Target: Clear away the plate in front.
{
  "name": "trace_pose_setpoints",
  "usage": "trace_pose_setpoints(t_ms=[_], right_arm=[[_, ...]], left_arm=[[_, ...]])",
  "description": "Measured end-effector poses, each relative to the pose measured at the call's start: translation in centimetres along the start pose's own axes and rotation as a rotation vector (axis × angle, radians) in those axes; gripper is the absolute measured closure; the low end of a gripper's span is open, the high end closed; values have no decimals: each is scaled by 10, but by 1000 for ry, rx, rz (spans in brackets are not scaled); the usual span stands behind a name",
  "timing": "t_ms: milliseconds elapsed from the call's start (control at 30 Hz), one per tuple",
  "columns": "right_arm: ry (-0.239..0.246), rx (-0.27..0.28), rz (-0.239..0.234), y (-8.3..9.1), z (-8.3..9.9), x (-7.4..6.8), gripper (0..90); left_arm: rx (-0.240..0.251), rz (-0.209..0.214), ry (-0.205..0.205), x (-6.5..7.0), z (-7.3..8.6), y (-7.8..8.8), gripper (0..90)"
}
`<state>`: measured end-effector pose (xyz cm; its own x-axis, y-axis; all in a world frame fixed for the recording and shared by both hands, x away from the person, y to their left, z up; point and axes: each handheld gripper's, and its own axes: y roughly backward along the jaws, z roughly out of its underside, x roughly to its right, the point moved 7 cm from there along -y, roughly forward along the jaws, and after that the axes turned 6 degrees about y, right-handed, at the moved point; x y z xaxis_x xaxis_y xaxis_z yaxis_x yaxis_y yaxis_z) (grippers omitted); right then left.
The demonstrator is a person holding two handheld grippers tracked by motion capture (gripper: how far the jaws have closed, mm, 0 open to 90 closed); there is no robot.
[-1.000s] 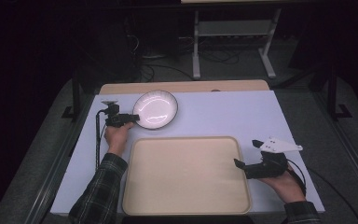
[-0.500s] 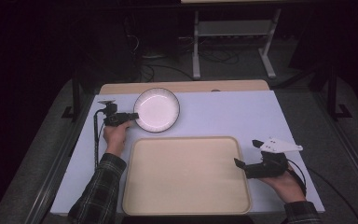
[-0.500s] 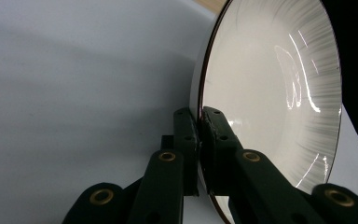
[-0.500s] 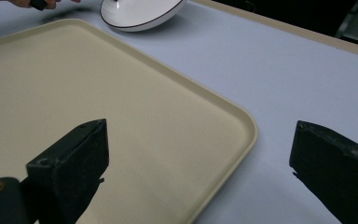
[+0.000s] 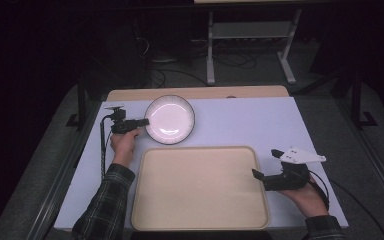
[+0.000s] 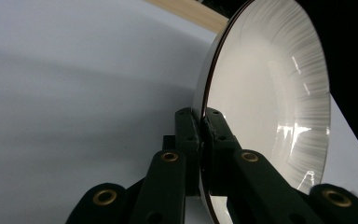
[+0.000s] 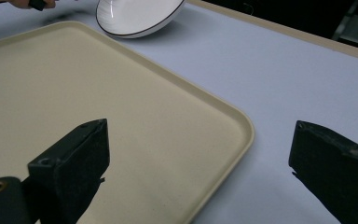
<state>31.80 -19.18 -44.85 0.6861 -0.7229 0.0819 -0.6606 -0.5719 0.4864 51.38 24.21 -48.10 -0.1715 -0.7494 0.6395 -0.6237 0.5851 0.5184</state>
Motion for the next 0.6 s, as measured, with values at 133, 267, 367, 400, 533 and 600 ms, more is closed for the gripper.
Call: trace_pose_setpoints(t_ms=[133, 267, 367, 400, 533, 600], right_arm=[[2, 2, 1, 0, 0, 0, 47], [-1, 3, 3, 1, 0, 1, 48], [-1, 2, 5, 1, 0, 1, 48], [-2, 4, 6, 1, 0, 1, 50], [-4, 4, 9, 2, 0, 1, 50], [-4, 5, 10, 2, 0, 2, 50]], left_arm=[[9, 8, -28, 4, -2, 1, 861], [15, -2, -70, 7, -4, 3, 861], [22, -20, -107, 12, -7, 5, 862], [25, -30, -140, 16, -9, 7, 861], [32, -56, -217, 25, -14, 10, 861], [31, -63, -229, 27, -14, 11, 860]])
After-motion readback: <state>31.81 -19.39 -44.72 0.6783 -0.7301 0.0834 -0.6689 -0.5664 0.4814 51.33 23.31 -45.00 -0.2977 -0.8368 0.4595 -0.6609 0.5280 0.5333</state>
